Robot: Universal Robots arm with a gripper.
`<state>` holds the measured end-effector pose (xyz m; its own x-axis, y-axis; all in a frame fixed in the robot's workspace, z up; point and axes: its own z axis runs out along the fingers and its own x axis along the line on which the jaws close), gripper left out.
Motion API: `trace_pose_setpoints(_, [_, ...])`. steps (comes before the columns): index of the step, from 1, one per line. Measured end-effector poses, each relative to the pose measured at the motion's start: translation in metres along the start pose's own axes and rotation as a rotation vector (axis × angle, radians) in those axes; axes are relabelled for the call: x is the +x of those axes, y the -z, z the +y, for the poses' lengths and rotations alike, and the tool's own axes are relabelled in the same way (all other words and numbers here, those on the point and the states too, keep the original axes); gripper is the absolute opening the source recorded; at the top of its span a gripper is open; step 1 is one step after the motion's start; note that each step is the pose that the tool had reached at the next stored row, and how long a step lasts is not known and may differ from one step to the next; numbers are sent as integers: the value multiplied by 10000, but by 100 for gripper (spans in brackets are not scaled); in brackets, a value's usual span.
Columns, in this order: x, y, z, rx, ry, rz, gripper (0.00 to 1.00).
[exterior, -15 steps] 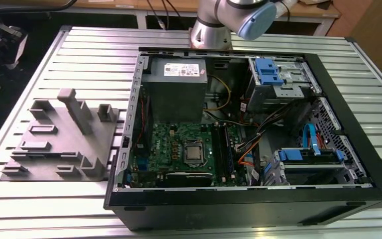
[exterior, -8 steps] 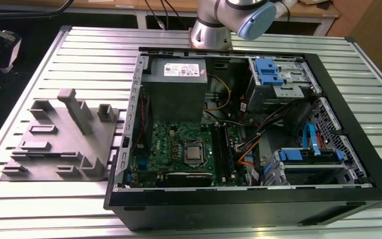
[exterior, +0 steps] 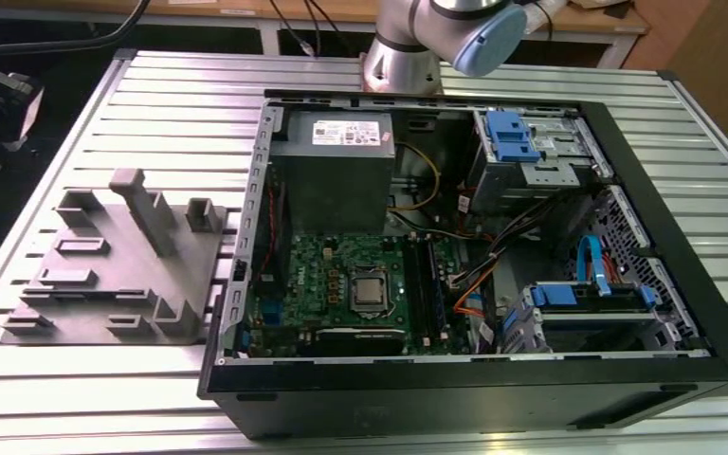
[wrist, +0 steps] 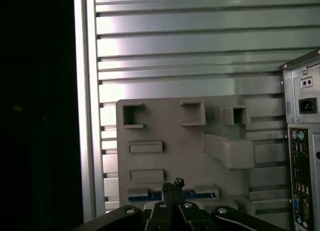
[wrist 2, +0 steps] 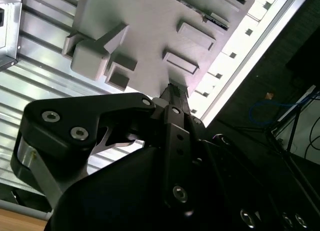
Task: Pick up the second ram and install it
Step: 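Reach for the second ram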
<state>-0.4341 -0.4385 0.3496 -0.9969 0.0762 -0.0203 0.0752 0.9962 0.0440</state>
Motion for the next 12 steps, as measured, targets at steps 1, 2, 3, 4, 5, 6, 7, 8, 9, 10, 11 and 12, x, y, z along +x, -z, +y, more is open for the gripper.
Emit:
trace_pose_setpoints(1, [0,-12,-11,1,0,7,7])
trace_pose_setpoints(2, [-1,-25,-21,1,0,11,7])
trace_pose_setpoints(3, [-2,-38,-32,0,-1,17,7])
trace_pose_setpoints(4, [-2,-49,-43,1,-1,22,7])
trace_pose_setpoints(5, [-3,-61,-54,1,-1,27,7])
trace_pose_setpoints(6, [-4,-72,-65,1,-2,30,7])
trace_pose_setpoints(7, [-4,-83,-76,2,-1,33,7])
trace_pose_setpoints(8, [-4,-94,-87,3,-2,36,7])
trace_pose_setpoints(9, [-5,-106,-100,2,-2,39,7])
trace_pose_setpoints(10, [-6,-117,-111,2,-2,40,7])
trace_pose_setpoints(11, [-6,-127,-122,2,-2,41,7])
trace_pose_setpoints(12, [-7,-138,-132,2,-2,41,7])
